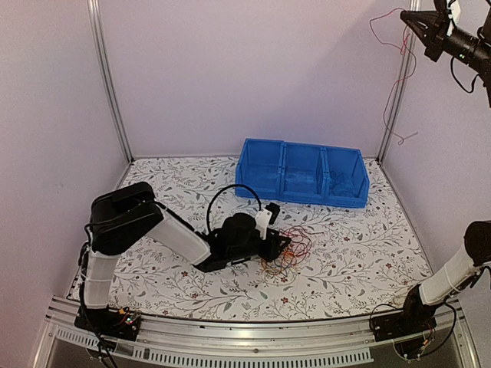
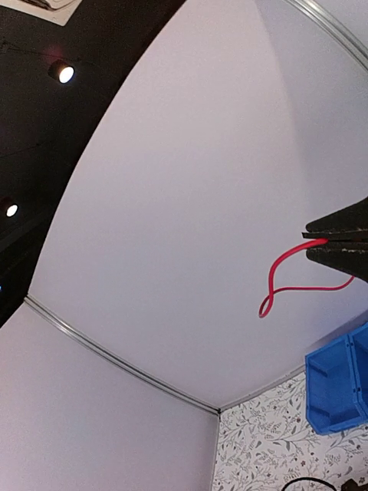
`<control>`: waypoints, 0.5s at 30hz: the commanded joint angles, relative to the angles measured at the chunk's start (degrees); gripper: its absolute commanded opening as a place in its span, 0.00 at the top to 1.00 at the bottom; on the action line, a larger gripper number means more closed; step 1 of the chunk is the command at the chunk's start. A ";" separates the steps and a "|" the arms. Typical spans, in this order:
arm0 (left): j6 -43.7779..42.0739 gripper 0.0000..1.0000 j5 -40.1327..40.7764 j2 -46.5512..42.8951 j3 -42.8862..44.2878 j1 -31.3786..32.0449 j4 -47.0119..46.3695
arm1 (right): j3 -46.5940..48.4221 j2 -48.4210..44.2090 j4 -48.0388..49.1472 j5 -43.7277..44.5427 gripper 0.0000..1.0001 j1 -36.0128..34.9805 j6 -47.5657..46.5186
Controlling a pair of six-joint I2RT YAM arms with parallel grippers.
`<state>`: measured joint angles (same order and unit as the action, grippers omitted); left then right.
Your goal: Untangle the cables
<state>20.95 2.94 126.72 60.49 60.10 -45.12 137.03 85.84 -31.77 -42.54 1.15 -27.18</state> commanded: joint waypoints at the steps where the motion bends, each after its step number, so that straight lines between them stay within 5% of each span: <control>1: 1.84 0.49 4.43 -8.89 -1.48 0.80 1.75 | -9.95 -1.97 -1.73 0.52 1.00 0.17 -1.59; 8: 0.07 0.45 0.94 -15.93 -1.20 2.62 3.11 | -27.52 -6.45 -1.12 -5.06 1.00 0.17 -3.34; 15: -1.29 0.45 4.63 -20.34 -2.85 3.60 4.58 | -32.35 -5.89 3.15 -8.63 1.00 0.22 0.16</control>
<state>20.93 5.23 109.25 59.02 62.96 -42.41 105.38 81.38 -33.04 -47.79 1.19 -29.15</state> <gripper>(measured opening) 0.554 0.019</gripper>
